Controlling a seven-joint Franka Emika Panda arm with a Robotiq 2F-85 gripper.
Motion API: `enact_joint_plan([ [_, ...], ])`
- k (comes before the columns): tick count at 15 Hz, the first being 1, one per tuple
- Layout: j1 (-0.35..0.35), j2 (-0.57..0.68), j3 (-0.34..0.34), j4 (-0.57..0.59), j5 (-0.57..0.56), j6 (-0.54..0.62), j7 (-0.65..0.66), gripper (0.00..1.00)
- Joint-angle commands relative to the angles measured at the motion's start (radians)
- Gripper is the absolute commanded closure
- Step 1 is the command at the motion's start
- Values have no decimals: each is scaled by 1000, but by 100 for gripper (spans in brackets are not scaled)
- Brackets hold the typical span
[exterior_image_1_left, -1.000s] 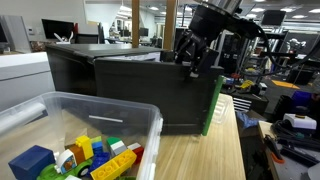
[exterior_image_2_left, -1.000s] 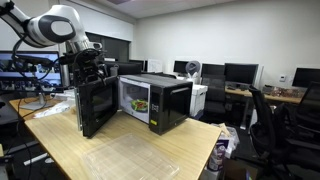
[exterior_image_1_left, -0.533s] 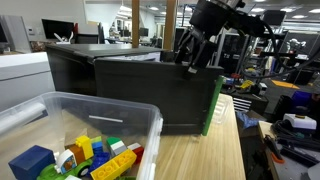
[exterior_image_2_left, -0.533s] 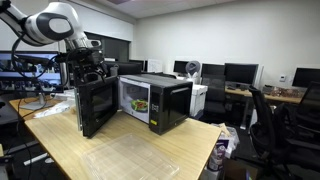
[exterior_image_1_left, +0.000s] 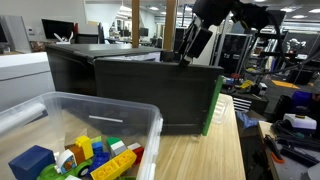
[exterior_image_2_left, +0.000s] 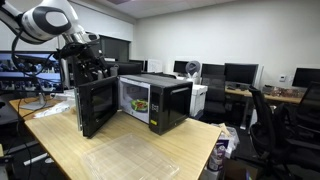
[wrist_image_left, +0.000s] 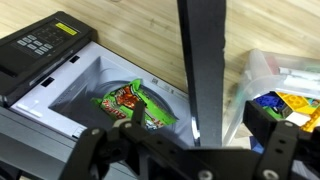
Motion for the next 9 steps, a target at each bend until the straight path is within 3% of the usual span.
enact_joint_plan([
  [1, -47, -32, 31, -10, -44, 0, 78, 0],
  [9, -101, -40, 49, 4, -70, -6, 144, 0],
])
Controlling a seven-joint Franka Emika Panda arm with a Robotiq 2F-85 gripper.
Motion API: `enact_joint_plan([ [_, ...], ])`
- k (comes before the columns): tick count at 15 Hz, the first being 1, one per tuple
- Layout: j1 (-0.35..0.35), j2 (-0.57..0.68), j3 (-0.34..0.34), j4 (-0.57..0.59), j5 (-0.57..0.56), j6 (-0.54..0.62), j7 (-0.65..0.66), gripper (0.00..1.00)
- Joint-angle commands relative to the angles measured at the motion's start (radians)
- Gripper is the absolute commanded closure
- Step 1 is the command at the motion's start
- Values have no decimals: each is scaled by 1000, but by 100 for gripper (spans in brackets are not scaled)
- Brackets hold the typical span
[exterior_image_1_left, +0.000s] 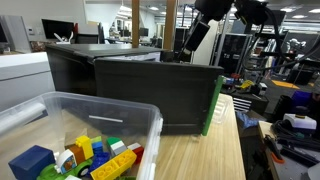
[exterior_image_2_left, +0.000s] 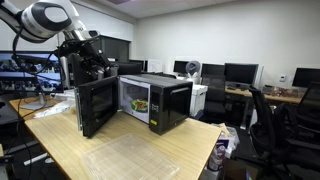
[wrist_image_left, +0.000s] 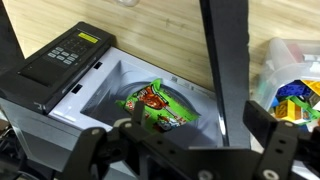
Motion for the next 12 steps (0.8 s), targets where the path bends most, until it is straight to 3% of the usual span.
enact_joint_plan([
  [1, -40, -15, 22, 1, -45, -5, 56, 0],
  [12, -139, 3, 24, 10, -108, 9, 163, 0],
])
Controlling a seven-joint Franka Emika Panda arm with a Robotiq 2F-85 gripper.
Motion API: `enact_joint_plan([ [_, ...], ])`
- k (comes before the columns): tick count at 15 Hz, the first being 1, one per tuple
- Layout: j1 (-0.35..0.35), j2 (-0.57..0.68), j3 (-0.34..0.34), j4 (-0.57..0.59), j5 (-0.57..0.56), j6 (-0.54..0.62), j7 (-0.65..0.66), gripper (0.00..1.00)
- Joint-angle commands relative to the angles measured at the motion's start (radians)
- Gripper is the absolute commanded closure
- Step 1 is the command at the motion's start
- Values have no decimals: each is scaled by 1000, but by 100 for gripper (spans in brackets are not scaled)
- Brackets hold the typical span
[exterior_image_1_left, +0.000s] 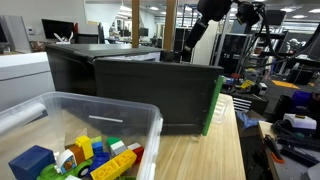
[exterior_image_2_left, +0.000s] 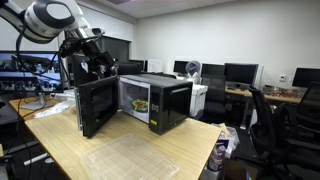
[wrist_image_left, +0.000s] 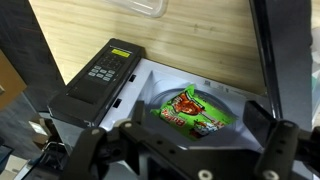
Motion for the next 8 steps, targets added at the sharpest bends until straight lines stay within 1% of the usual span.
enact_joint_plan([
  [1, -40, 7, 9, 6, -45, 9, 52, 0],
  [3, -54, 16, 2, 9, -45, 22, 66, 0],
  [8, -104, 44, 16, 13, -77, 71, 120, 0],
])
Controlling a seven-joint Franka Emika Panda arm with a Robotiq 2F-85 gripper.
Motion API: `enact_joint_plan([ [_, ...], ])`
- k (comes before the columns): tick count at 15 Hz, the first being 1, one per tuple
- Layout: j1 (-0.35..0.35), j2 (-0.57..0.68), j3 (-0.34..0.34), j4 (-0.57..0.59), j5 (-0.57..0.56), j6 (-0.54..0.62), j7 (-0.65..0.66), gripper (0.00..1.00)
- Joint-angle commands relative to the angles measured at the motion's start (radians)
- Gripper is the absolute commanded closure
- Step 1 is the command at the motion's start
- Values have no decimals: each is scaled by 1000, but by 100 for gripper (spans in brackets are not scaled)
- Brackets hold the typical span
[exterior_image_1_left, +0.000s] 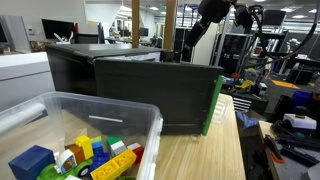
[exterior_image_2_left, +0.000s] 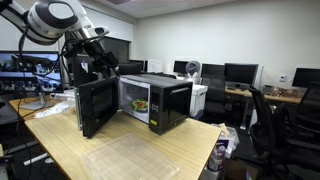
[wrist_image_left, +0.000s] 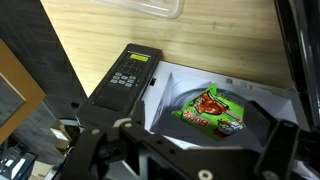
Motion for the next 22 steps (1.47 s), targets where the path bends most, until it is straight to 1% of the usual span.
enact_joint_plan([
  [1, -39, 38, 17, 11, -54, 53, 68, 0],
  [4, -43, 65, 6, 5, -49, 119, 63, 0],
  [7, -59, 92, 11, 7, -52, 166, 64, 0],
  [15, -103, 175, 6, 9, -74, 220, 67, 0],
  [16, -124, 186, 21, 8, -79, 228, 70, 0],
  [22, -194, 246, 37, 14, -145, 252, 97, 0],
])
